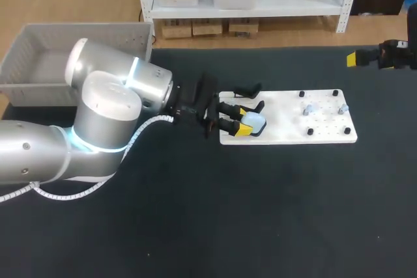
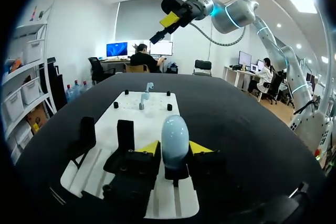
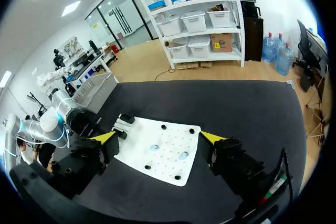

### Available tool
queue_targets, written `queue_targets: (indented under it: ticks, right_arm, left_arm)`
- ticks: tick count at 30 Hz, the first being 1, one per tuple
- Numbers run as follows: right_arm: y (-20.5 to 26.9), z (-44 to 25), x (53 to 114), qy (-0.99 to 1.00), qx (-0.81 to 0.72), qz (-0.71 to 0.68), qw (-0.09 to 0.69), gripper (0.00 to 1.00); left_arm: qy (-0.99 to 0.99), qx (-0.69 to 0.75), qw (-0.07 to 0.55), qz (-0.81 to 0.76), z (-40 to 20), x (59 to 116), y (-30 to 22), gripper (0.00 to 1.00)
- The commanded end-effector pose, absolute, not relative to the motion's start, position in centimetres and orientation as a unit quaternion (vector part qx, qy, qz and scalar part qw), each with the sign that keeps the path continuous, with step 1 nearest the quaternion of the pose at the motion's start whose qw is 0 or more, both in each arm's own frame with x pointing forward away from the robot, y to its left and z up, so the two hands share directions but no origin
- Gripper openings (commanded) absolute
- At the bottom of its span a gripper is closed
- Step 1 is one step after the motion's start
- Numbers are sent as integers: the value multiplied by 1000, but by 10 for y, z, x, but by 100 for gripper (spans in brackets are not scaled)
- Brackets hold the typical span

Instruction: Pick up each earbud case from the left stands, insert the matching earbuds, close the lid, and place the case in the box.

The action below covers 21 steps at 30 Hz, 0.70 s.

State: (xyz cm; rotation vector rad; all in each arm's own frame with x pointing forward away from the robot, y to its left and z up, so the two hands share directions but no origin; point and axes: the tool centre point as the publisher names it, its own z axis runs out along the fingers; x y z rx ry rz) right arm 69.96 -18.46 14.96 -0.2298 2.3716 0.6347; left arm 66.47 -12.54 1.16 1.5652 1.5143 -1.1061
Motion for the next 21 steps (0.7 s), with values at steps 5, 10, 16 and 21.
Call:
queue_targets:
  ticks: [5, 10, 16, 21]
  right_arm:
    - [-185, 150, 699, 908, -88, 243, 331, 100]
    - [-185, 150, 699, 908, -88, 243, 331, 100]
    - [-185, 150, 699, 908, -88, 243, 331, 100]
    - [-185, 150, 699, 908, -88, 243, 331, 100]
  left_arm:
    - [576, 609, 347, -419, 16, 660, -126, 0]
    - [560, 616, 370, -411, 35, 649, -126, 0]
    - [542, 609, 404, -415, 55, 636, -124, 0]
    - [520, 600, 429, -430, 69, 630, -130, 0]
